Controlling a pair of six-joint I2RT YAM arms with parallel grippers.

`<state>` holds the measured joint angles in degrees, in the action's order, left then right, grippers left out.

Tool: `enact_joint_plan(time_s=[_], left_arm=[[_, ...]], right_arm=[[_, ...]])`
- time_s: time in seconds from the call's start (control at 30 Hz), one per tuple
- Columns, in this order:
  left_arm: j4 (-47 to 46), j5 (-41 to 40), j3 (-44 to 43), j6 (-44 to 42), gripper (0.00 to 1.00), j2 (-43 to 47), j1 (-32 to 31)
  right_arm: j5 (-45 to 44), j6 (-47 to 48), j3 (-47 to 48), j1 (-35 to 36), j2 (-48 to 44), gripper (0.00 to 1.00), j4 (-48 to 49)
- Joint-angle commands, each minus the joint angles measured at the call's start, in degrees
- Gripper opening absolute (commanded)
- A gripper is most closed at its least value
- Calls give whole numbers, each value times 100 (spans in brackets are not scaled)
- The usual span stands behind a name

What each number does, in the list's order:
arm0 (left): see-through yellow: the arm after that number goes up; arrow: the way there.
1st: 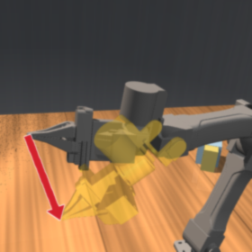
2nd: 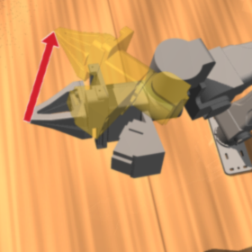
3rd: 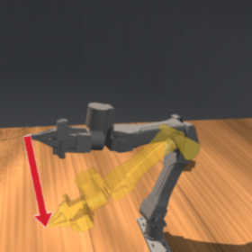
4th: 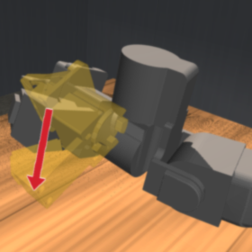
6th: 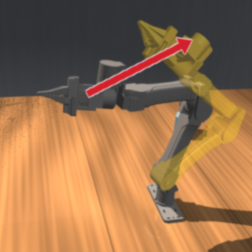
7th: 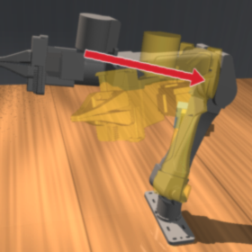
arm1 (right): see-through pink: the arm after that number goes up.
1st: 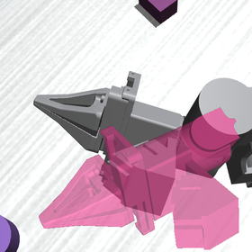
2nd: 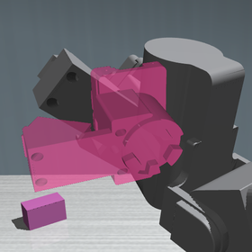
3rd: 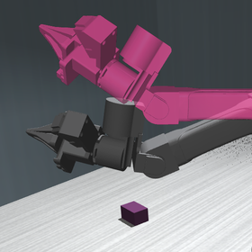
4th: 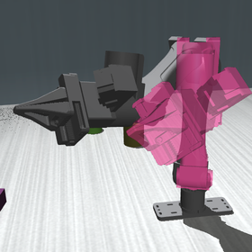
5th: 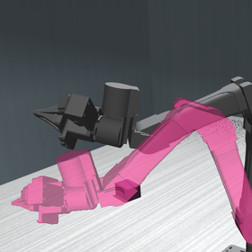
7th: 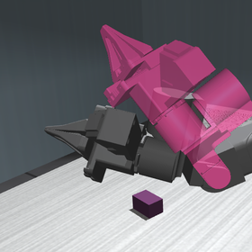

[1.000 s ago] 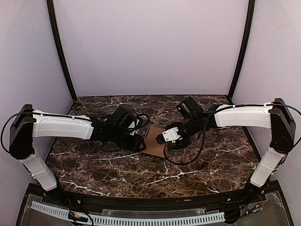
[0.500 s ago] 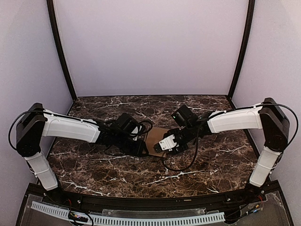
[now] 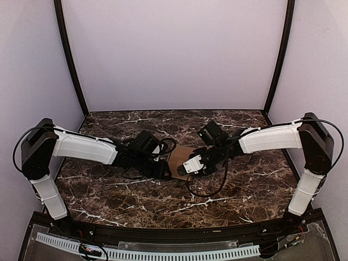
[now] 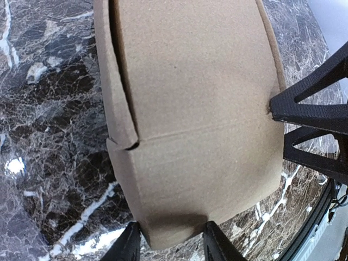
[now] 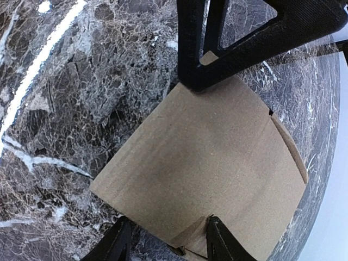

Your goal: Fold the paper box

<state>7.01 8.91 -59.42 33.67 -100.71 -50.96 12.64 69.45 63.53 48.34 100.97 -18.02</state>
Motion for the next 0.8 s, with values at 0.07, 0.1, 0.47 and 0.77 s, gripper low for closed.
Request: enact_joint_plan(time_s=[0.07,0.1,0.47,0.77], left_arm=[[-459,-94,95,-42,40,-121,73],[-470,-93,92,-48,40,-150,85],[-853,-15,90,-26,38,8,146],[-611,-168,-135,-251,39,101,234]], right_arm=[[166,-175,158,-32,217,46,-47],[168,-184,178,-47,223,46,-59],[499,-482,436,-247,243,45,-208],[735,-739,669,-384,277,46,-395]])
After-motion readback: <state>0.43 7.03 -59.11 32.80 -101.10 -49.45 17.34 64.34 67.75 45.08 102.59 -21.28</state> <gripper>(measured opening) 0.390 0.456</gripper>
